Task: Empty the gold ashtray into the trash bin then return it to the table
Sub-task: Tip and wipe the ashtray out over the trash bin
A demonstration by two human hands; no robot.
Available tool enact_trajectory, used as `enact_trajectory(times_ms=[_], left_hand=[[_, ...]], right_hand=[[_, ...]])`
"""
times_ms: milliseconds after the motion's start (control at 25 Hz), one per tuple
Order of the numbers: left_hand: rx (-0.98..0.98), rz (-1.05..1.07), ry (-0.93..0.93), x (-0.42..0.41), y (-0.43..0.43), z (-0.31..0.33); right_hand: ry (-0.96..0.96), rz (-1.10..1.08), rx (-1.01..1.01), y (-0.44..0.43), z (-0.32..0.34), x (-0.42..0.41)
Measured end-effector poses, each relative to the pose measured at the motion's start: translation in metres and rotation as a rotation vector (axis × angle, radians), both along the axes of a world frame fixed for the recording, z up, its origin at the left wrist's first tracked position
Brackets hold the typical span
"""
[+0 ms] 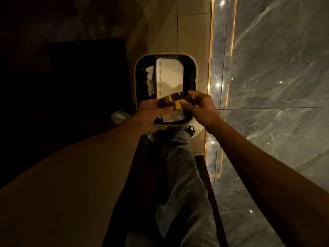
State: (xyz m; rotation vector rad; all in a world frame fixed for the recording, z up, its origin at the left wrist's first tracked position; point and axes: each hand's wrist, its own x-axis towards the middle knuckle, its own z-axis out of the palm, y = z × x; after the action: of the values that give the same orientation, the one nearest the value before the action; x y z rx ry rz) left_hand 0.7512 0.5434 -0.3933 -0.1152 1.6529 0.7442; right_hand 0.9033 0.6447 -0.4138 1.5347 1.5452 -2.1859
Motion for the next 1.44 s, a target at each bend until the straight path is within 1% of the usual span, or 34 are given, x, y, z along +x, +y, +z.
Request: enact_trajectory(times_ms=[160, 400, 480, 640, 760, 920, 1000, 1080, 1240, 1440], left_hand=[[-0.032, 0.020, -0.004, 0.000, -0.001, -0.001], [-0.074, 0.134, 0.059, 0.005, 0.002, -0.009], [-0.093, 0.180, 0.098, 0.011, 0.004, -0.007], [-0.128, 0.151, 0.239, 0.017, 0.009, 0.001], [-0.177, 0.181, 0.320, 0.019, 0.015, 0.004], [-0.163, 0.109, 0.427, 0.020, 0.020, -0.001], [-0.170, 0.031, 0.464, 0.019, 0.020, -0.003], [-0.165, -0.047, 0.456, 0.019, 0.020, -0.005], [-0.120, -0.127, 0.399, 0.016, 0.017, -0.013], [-0.108, -0.317, 0.447, 0.017, 0.017, -0.016]], right_hand=[[0.003, -0.023, 0.034, -0.004, -0.004, -0.005], [-0.089, -0.093, 0.041, -0.005, -0.003, -0.010], [-0.117, -0.075, 0.076, -0.007, -0.004, -0.011], [-0.127, -0.025, 0.118, -0.013, -0.005, -0.012], [-0.137, -0.007, 0.131, -0.015, -0.003, -0.014], [-0.156, -0.017, 0.162, -0.016, 0.000, -0.015], [-0.164, -0.004, 0.180, -0.015, 0.000, -0.017], [-0.157, 0.019, 0.197, -0.013, -0.003, -0.016], [-0.136, 0.027, 0.235, -0.011, -0.001, -0.015], [-0.084, 0.027, 0.291, -0.011, 0.006, -0.020]])
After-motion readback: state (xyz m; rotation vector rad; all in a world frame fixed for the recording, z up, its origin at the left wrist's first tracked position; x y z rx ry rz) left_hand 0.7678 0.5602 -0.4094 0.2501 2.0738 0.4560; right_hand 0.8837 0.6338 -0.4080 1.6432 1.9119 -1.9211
